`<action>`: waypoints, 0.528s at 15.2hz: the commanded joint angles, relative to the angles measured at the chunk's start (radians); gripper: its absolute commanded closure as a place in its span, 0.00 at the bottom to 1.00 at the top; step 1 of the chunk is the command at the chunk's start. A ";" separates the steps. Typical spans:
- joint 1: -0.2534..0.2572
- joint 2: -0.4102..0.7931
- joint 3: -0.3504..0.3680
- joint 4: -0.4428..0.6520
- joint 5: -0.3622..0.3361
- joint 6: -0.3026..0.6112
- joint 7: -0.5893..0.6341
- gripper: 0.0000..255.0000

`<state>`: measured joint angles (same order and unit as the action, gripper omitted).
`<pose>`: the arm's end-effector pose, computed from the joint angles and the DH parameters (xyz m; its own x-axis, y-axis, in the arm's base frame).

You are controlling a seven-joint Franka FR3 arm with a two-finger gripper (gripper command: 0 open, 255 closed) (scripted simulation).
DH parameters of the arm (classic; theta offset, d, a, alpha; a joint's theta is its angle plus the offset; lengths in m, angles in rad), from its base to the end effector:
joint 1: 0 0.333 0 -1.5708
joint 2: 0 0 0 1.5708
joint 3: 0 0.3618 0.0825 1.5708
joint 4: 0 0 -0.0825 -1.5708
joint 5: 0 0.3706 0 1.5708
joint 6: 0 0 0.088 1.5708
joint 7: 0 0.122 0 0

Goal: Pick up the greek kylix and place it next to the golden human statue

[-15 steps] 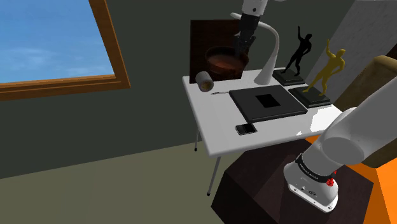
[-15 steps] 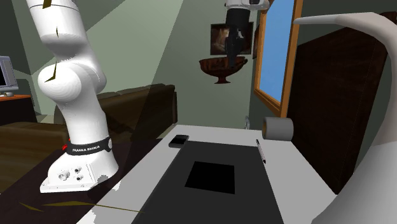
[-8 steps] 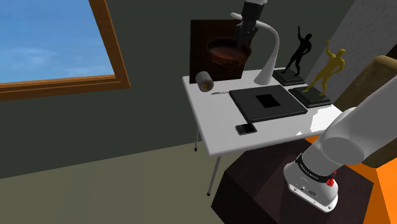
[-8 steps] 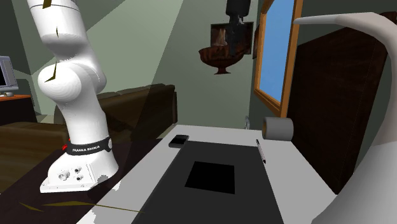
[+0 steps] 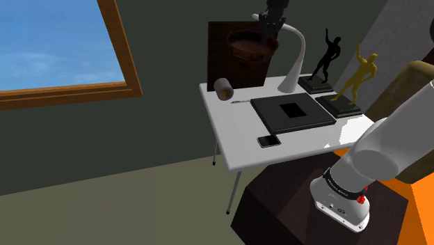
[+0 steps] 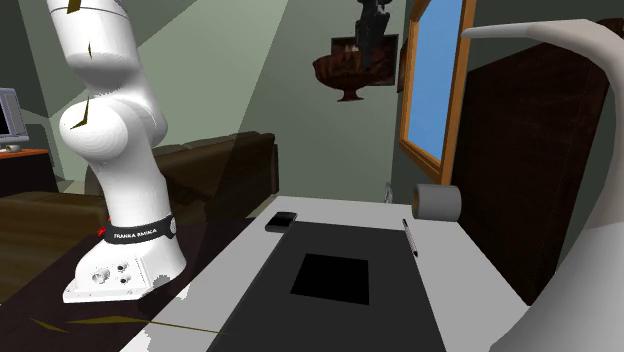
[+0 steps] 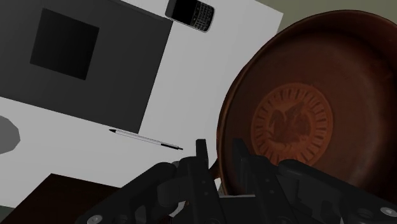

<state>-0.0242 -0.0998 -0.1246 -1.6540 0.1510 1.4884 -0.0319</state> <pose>0.4921 -0.0580 0.6636 0.9929 -0.1031 -0.0602 -0.1117 -0.9800 -0.1646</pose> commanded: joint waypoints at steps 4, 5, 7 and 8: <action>0.000 0.020 -0.002 0.095 0.004 -0.073 0.009 1.00; -0.001 0.026 -0.002 0.115 0.005 -0.088 0.011 1.00; -0.001 0.038 -0.004 0.158 0.007 -0.118 0.014 1.00; -0.002 0.045 -0.004 0.180 0.008 -0.134 0.015 1.00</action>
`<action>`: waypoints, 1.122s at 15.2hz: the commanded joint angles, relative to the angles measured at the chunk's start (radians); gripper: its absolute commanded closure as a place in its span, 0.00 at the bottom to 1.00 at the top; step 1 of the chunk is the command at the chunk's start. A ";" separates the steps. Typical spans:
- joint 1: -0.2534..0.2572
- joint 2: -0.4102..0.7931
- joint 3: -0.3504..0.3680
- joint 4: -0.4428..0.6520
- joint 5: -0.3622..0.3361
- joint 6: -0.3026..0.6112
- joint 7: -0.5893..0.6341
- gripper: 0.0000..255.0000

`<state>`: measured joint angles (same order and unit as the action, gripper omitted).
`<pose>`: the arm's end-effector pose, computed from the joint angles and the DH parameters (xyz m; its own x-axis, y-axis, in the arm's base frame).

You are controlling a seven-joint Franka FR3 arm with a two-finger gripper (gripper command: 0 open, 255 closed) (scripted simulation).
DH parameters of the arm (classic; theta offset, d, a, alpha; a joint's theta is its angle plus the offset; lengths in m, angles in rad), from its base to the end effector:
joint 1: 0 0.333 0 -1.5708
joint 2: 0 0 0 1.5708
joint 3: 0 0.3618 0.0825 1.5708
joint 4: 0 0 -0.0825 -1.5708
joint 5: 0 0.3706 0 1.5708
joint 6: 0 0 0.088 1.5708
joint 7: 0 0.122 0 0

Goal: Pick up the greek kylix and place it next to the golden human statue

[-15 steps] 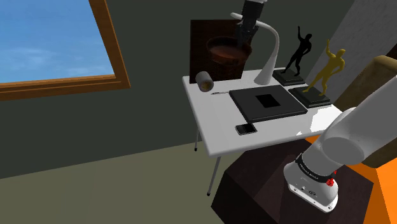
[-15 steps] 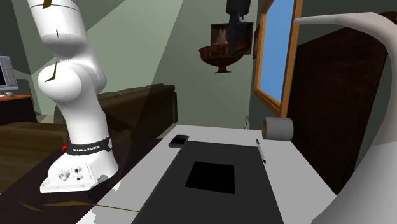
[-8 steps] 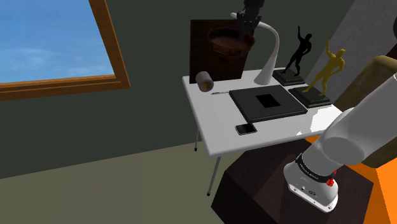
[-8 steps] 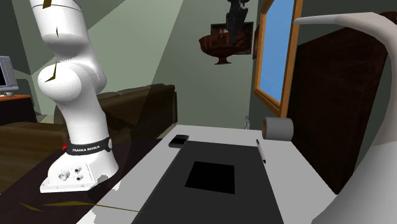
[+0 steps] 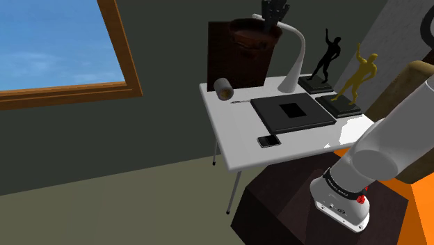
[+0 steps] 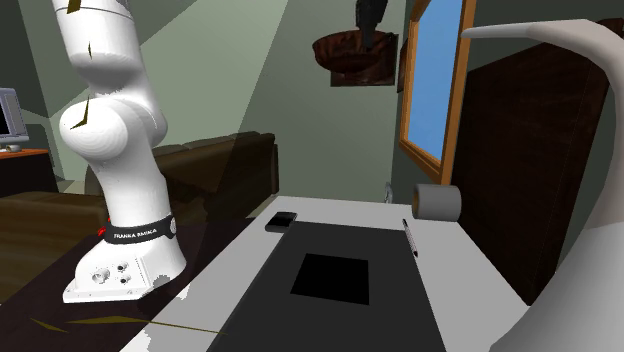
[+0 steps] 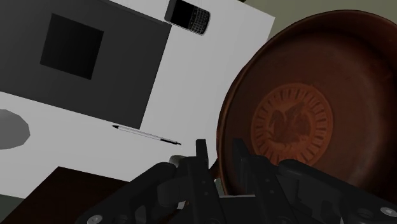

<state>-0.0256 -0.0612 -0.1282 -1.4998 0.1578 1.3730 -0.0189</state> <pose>0.4935 -0.0575 0.7039 0.9928 -0.1031 -0.0603 -0.1117 -0.9800 -0.1647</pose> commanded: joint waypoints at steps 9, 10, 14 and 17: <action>-0.006 0.082 -0.008 0.243 0.018 -0.161 0.016 1.00; -0.013 0.048 -0.014 0.202 0.012 -0.157 0.000 1.00; -0.041 -0.074 -0.044 0.066 -0.016 -0.150 -0.066 1.00; -0.063 -0.152 -0.070 -0.013 -0.039 -0.155 -0.117 1.00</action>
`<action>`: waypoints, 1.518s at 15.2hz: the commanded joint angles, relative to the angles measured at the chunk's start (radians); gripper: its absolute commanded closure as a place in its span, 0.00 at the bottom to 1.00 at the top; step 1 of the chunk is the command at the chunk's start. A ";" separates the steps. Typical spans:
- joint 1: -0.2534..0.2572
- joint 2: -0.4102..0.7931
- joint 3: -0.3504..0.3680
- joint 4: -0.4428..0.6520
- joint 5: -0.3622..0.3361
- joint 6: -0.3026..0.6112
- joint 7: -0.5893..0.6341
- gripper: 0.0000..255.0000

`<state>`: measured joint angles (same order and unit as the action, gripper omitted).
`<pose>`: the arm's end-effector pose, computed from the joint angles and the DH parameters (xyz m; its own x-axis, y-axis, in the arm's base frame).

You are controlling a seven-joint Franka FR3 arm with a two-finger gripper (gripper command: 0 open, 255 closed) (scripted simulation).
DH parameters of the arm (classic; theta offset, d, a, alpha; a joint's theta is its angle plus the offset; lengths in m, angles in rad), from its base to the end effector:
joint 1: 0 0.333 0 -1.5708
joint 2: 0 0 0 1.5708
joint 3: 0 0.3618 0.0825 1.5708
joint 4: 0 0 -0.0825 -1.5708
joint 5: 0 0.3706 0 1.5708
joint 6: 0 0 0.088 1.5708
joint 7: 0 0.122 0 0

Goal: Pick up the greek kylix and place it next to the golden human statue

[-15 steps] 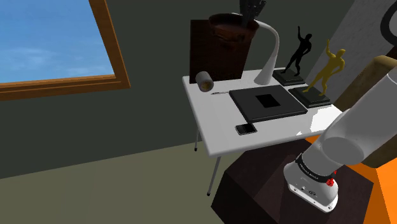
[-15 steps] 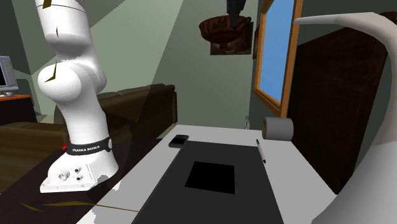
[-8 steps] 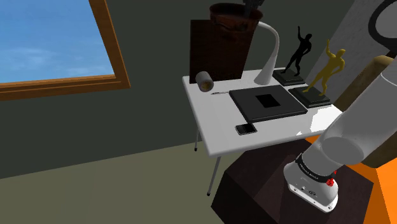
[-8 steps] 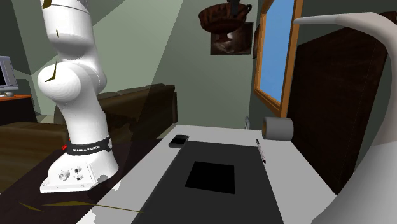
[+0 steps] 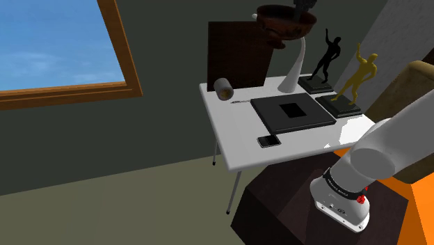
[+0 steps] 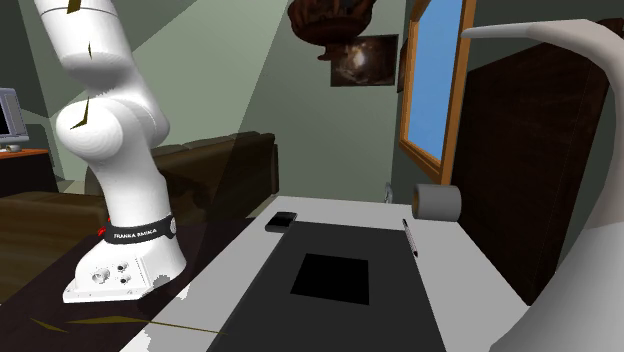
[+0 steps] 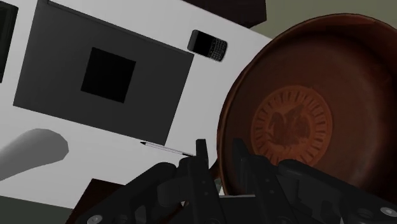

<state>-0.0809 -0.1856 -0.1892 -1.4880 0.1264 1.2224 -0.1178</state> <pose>0.4146 -0.1096 0.7531 0.9928 -0.1040 -0.0601 -0.1126 -0.9800 -0.1642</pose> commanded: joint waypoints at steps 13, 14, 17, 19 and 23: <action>-0.098 -0.273 -0.158 -0.209 -0.147 -0.077 -0.266 1.00; -0.105 -0.285 -0.172 -0.214 -0.161 -0.084 -0.287 1.00; -0.122 -0.318 -0.217 -0.223 -0.202 -0.106 -0.353 1.00; -0.133 -0.335 -0.248 -0.223 -0.230 -0.120 -0.400 1.00; -0.150 -0.358 -0.317 -0.209 -0.289 -0.146 -0.497 1.00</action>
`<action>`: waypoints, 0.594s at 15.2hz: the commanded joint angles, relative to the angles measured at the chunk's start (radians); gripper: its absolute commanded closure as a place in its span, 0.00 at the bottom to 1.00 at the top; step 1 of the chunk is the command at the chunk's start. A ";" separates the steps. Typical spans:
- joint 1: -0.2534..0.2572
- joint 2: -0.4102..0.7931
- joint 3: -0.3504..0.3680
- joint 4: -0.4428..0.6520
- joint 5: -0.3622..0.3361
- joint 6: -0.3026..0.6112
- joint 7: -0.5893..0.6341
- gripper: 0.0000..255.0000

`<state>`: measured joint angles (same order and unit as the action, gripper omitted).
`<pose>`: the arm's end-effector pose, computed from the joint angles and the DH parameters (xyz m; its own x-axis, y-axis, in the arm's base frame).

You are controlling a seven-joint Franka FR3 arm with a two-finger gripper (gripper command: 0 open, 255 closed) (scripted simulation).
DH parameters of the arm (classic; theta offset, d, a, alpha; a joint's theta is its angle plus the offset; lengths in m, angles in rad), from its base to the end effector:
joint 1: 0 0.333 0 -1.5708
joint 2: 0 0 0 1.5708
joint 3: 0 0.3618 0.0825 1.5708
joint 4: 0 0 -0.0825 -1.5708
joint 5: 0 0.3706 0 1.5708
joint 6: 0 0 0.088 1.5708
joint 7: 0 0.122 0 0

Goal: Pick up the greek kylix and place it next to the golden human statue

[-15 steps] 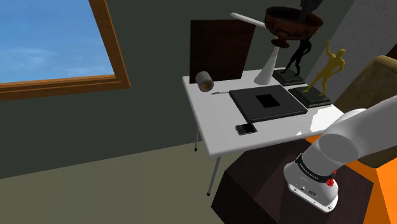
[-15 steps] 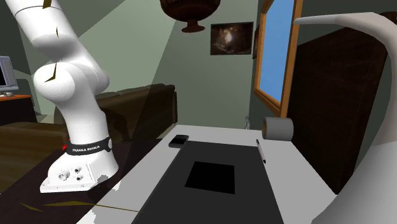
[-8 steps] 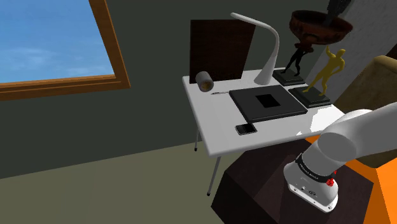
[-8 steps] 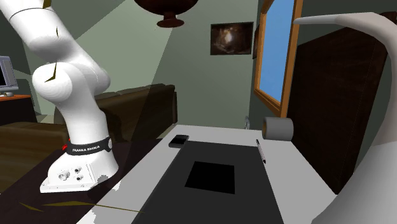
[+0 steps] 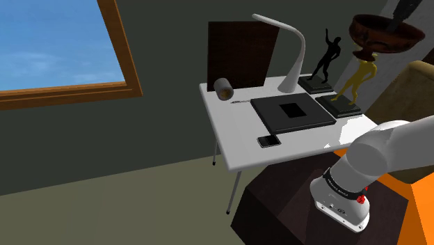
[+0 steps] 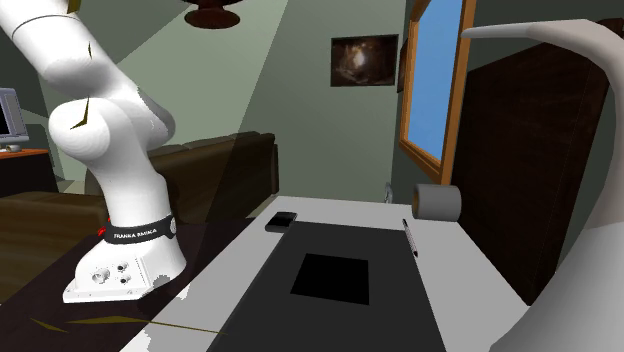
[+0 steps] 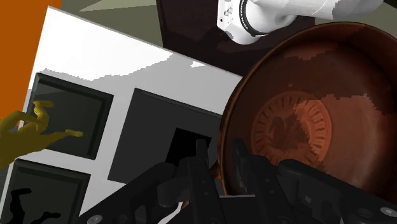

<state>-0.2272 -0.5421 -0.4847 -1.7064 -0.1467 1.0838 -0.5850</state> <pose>0.1566 -0.2766 0.7479 0.9928 -0.1042 -0.0594 -0.1127 -0.9798 -0.1649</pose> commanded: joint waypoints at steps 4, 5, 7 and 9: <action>-0.014 -0.017 -0.068 0.005 -0.057 -0.009 -0.094 1.00; -0.017 -0.027 -0.067 -0.017 -0.059 0.003 -0.091 1.00; -0.021 -0.045 -0.065 -0.060 -0.065 0.029 -0.086 1.00; -0.026 -0.062 -0.064 -0.101 -0.070 0.054 -0.082 1.00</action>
<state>-0.2510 -0.5953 -0.5491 -1.7870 -0.2141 1.1248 -0.6690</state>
